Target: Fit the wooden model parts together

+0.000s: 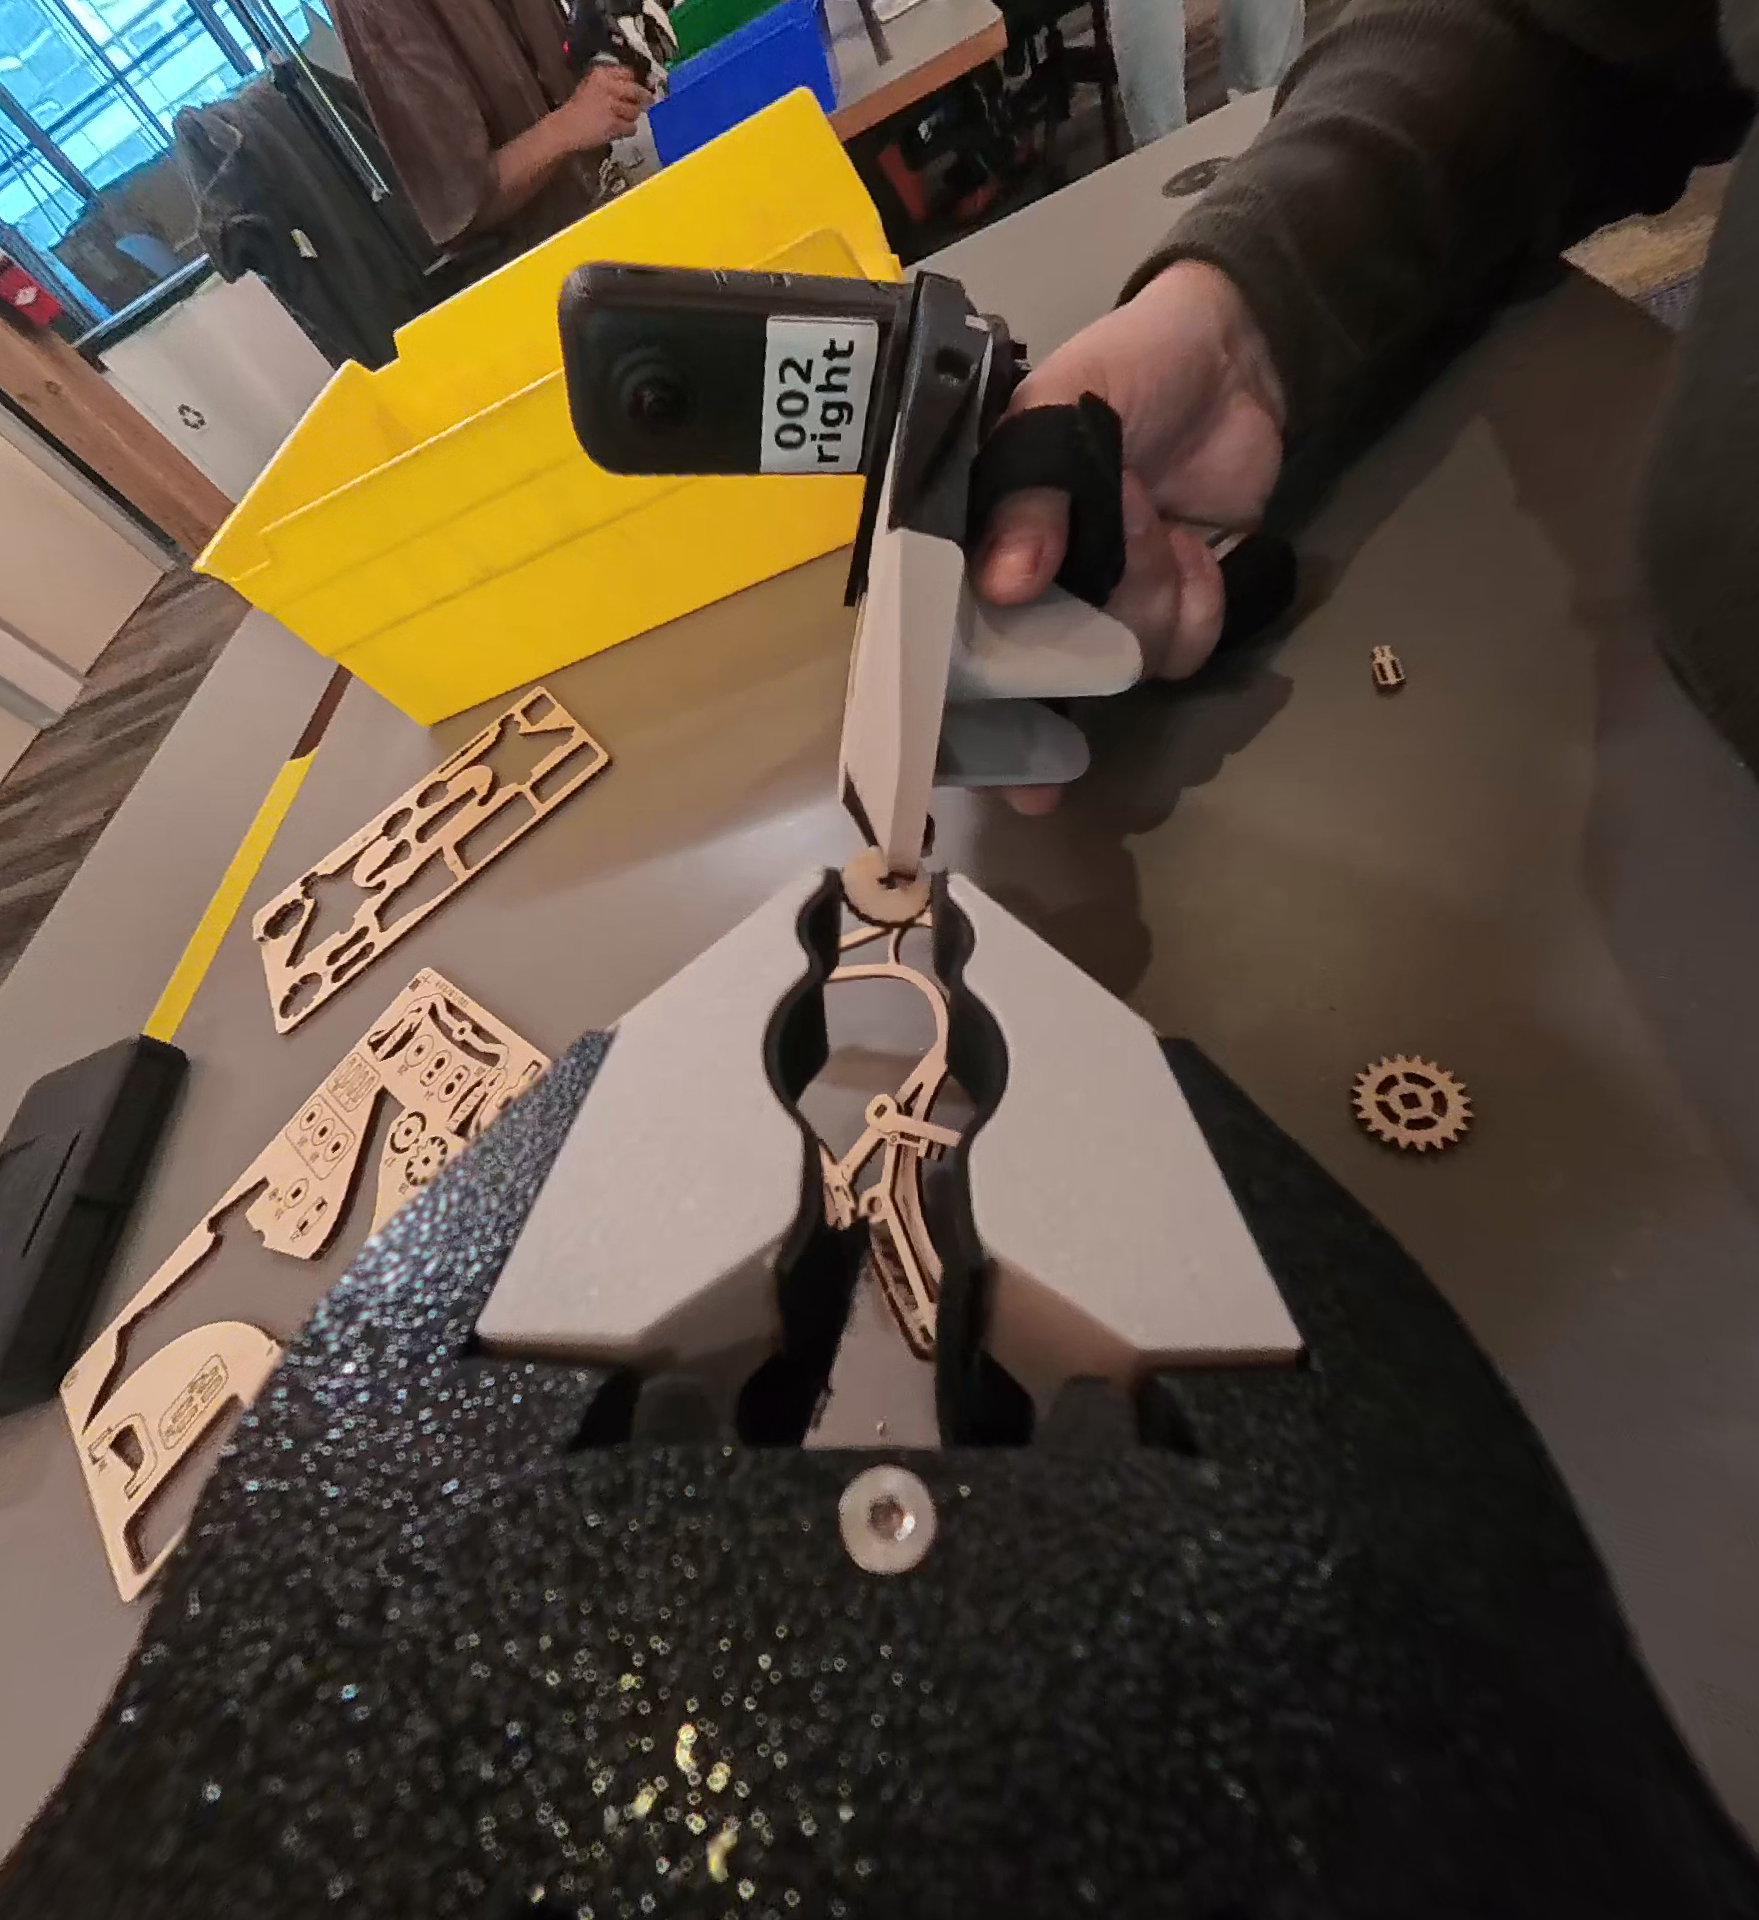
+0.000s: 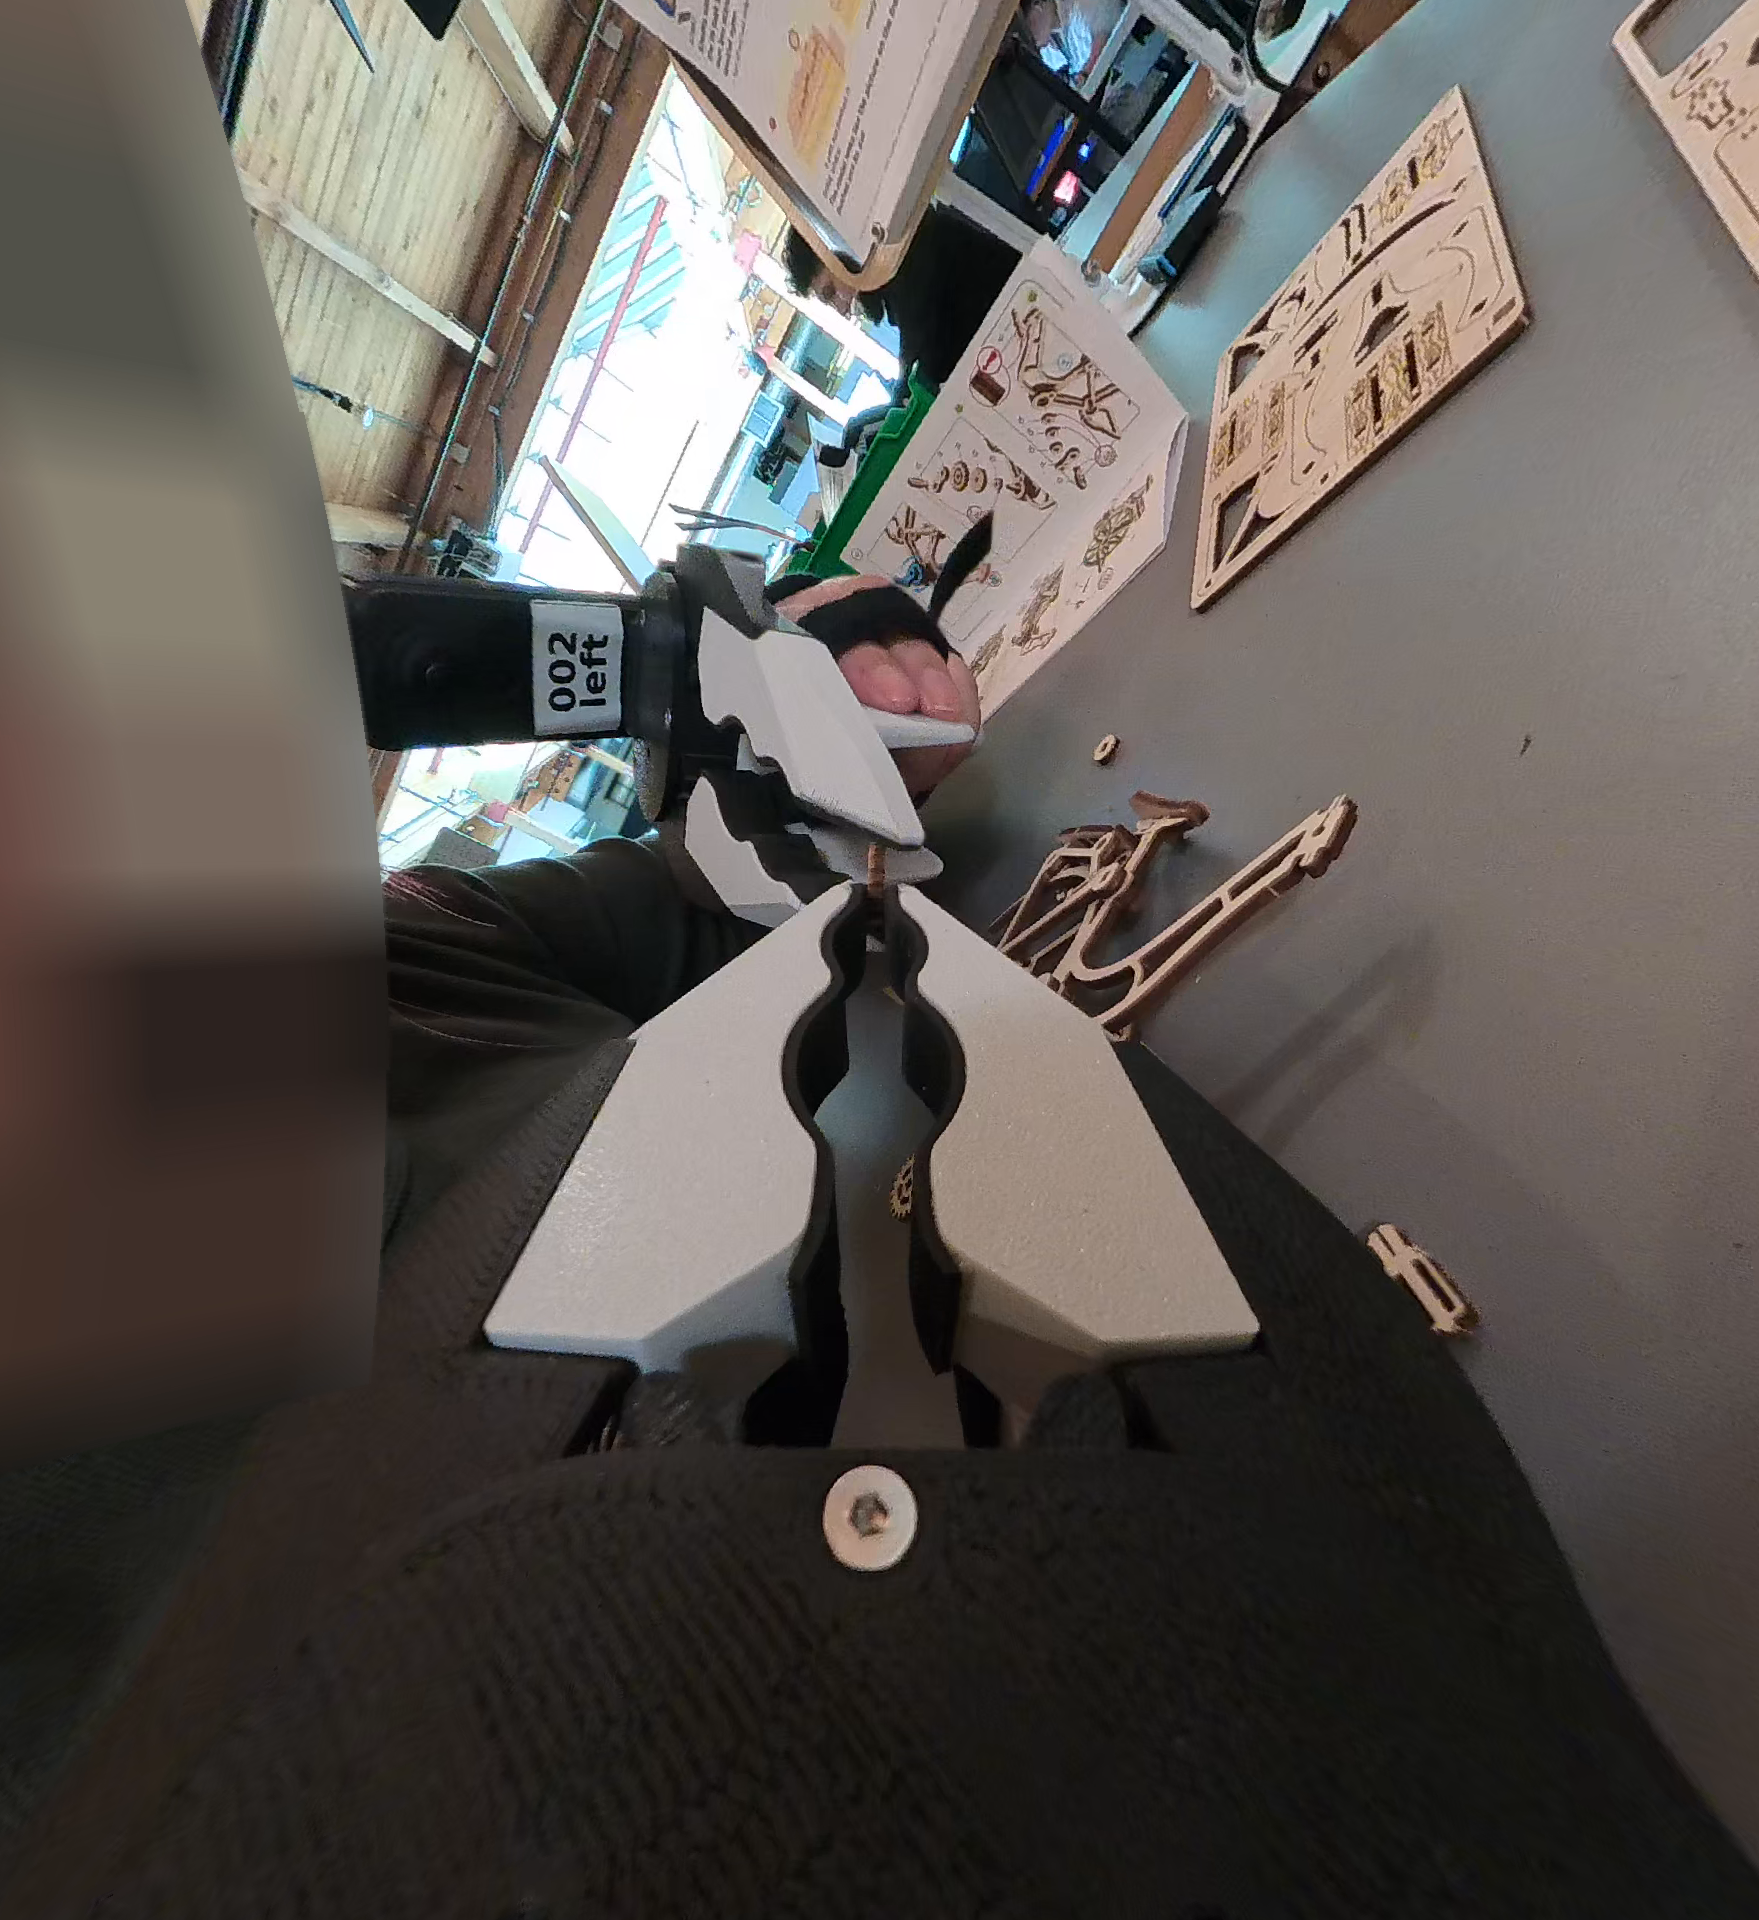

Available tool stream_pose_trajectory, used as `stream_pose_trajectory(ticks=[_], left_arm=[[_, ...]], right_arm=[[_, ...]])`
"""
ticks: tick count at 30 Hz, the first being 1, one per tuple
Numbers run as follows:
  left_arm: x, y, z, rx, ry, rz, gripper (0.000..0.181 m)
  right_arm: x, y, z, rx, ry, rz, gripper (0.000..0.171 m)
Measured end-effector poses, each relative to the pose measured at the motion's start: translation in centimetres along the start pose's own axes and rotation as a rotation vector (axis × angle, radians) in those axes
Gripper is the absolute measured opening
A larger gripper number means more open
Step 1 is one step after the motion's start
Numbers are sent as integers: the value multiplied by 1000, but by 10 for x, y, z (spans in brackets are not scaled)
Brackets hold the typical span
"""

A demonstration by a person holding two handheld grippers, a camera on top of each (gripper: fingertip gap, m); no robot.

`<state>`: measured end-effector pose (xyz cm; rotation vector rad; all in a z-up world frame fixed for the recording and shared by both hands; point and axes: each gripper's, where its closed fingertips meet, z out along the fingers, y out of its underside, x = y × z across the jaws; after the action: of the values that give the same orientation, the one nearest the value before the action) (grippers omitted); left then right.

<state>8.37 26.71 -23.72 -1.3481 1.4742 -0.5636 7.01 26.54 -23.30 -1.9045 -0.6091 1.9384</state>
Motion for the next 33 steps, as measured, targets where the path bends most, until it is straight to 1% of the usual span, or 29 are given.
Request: stream_pose_trajectory(ticks=[5, 7, 9, 11, 15, 17, 19, 21, 24, 28, 33], left_arm=[[1, 1, -1, -12, 22, 7, 14], [0, 2, -3, -8, 40, 12, 14], [-2, 6, -5, -9, 77, -19, 14], [0, 7, -7, 22, 163, -83, 14], [1, 16, -5, -10, 351, -253, 14], [0, 14, -4, 23, 425, -297, 14], [2, 9, -4, 62, 486, -325, 15], [6, 8, -3, 66, 534, -332, 14], [14, 14, 2, 21, 555, -288, 15], [23, 16, 5, -20, 598, -243, 14], [24, 15, 7, -23, 628, -217, 15]], right_arm=[[0, 1, 1, -8, 5, -3, 0], [-2, 1, 1, -9, 10, -55, 1], [-5, 0, 0, -35, 30, -193, 15], [-6, -4, -4, -52, 73, -360, 25], [0, -7, -11, -98, 174, -674, 34], [4, -4, -12, -142, 205, -767, 39], [4, -1, -13, -170, 208, -817, 43], [4, 1, -13, -187, 215, -859, 43], [6, 3, -13, -206, 233, -901, 43], [7, 5, -12, -219, 238, -906, 43], [8, 10, -12, -253, 239, -908, 38]])
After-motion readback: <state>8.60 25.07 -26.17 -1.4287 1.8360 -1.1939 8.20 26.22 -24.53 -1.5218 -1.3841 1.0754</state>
